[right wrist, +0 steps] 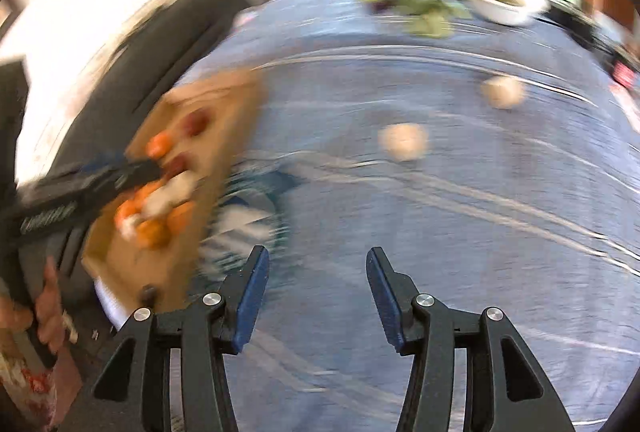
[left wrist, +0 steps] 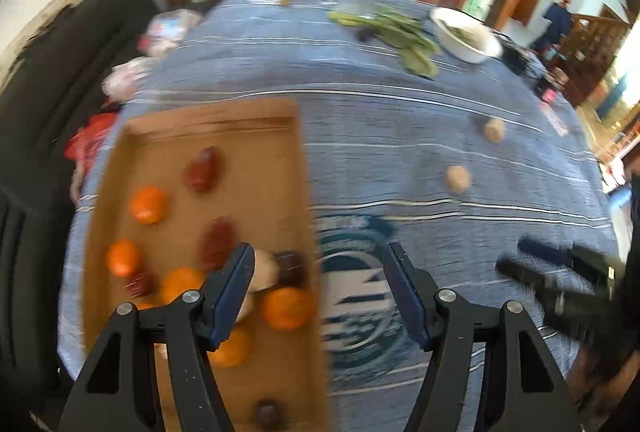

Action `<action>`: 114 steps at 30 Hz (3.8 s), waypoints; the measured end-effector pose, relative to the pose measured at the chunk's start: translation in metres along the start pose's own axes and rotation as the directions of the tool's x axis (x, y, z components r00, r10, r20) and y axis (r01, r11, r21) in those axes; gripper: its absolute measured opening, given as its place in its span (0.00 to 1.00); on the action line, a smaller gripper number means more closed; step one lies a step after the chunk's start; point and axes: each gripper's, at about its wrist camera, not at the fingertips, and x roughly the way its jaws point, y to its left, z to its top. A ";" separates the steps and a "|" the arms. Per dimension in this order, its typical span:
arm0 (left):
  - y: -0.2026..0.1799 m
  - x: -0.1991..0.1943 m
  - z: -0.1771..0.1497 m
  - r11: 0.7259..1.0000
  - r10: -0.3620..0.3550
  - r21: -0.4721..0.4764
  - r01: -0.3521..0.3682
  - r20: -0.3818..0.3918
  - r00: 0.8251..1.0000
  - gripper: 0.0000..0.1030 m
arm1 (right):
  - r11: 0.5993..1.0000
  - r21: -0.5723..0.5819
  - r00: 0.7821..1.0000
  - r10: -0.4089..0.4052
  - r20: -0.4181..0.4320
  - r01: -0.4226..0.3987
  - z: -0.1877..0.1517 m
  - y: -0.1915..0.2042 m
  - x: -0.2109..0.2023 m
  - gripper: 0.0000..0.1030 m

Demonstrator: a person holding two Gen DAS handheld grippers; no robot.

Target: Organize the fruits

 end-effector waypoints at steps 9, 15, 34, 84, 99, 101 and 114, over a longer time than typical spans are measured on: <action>-0.087 0.063 0.029 0.988 -0.092 0.124 0.094 -0.017 0.996 0.64 | 0.981 0.156 0.988 -0.130 0.078 0.117 0.067 -0.114 -0.009 0.53; -0.110 0.102 0.047 0.981 -0.141 0.128 0.145 -0.040 0.989 0.64 | 0.973 0.204 0.991 -0.119 0.059 0.104 0.099 -0.142 0.024 0.53; -0.115 0.115 0.045 0.982 -0.112 0.154 0.113 -0.021 0.994 0.27 | 0.974 0.154 0.984 -0.171 0.040 0.163 0.126 -0.134 0.064 0.38; 0.167 0.030 0.003 0.980 0.045 -0.194 -0.043 0.002 0.999 0.46 | 0.975 -0.220 0.998 0.014 -0.067 -0.028 0.080 0.185 0.116 0.39; 0.151 -0.008 0.004 0.976 0.179 -0.146 -0.162 0.106 0.978 0.57 | 0.986 -0.165 1.000 0.014 -0.016 -0.017 0.079 0.171 0.091 0.53; 0.141 -0.026 0.002 0.962 0.253 -0.148 -0.229 0.168 0.953 0.62 | 0.988 -0.155 1.000 0.013 0.003 -0.012 0.077 0.165 0.080 0.54; 0.082 -0.183 -0.037 0.798 0.599 -0.444 -0.408 0.505 0.621 1.00 | 0.986 -0.167 0.995 0.035 0.088 -0.020 0.046 0.130 0.009 0.59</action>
